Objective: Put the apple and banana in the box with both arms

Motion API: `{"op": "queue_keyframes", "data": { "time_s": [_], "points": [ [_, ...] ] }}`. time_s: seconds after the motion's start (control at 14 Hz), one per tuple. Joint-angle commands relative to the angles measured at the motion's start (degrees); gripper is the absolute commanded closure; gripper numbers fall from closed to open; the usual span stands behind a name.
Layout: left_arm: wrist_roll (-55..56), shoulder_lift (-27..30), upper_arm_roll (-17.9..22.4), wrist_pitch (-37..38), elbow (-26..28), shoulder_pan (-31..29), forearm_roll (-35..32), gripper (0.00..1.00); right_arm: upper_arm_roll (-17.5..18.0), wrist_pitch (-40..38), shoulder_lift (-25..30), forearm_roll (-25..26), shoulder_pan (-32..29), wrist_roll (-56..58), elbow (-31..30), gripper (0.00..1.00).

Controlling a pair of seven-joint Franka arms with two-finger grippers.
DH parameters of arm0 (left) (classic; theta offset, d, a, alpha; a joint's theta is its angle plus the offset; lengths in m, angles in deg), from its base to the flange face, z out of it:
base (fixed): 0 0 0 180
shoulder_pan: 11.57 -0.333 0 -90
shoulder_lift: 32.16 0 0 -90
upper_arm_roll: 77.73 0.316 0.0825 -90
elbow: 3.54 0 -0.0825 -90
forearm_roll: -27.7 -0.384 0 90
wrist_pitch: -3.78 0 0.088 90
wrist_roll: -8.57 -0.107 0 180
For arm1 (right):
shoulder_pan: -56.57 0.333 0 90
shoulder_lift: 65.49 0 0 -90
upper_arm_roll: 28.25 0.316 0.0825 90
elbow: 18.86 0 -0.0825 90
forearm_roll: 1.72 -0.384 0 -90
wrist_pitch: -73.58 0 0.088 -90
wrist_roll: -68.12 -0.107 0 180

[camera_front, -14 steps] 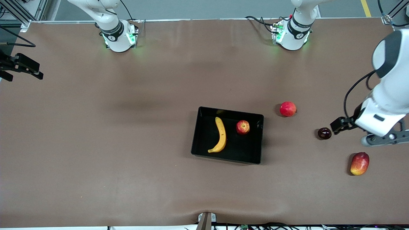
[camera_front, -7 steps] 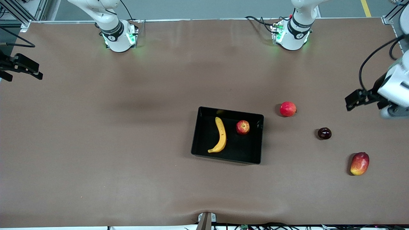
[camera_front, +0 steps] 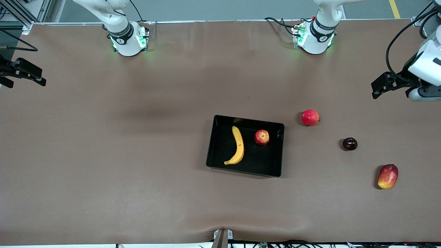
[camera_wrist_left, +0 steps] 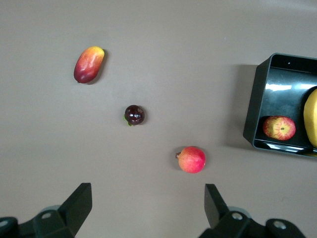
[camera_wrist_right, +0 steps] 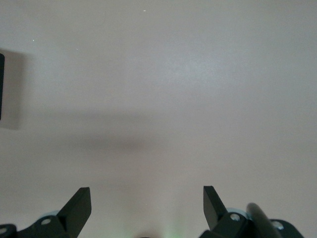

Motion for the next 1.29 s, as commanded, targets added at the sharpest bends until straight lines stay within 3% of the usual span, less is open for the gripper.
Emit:
{"op": "queue_keyframes", "data": {
  "time_s": [0.0,0.64,1.21],
  "points": [
    [-1.2,3.0,2.3,1.2,1.7,2.3,1.1,0.00,0.6,0.4,0.8,-1.3,-1.3,0.8,-0.7,0.00],
    [-2.4,1.1,3.3,1.2,-0.5,2.3,4.5,0.00,0.5,0.4,0.8,-1.3,-1.3,0.8,-0.7,0.00],
    [-1.5,1.5,2.8,2.9,-0.6,2.5,3.6,0.00,0.5,0.3,0.8,-1.3,-1.3,0.8,-0.7,0.00]
  ]
}}
